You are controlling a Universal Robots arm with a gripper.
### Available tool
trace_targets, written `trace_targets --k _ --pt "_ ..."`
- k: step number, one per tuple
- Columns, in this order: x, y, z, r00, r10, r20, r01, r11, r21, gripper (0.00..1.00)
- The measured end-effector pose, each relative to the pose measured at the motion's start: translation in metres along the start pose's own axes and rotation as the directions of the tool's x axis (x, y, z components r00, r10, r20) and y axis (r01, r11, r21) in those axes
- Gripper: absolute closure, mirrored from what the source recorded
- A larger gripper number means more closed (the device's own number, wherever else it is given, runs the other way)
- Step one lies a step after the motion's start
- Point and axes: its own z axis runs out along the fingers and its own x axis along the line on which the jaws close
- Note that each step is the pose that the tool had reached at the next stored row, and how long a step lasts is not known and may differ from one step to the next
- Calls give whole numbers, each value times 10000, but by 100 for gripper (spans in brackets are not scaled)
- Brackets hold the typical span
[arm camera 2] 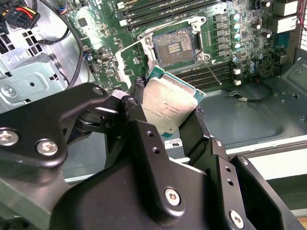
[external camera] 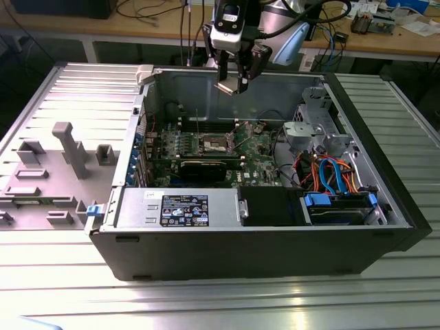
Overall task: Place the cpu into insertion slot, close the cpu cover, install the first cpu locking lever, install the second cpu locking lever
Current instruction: 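Place the cpu into insertion slot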
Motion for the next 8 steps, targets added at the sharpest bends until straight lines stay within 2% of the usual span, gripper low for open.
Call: trace_targets --k 8 --pt "0 0 1 9999 136 10 -136 9999 -1 46"
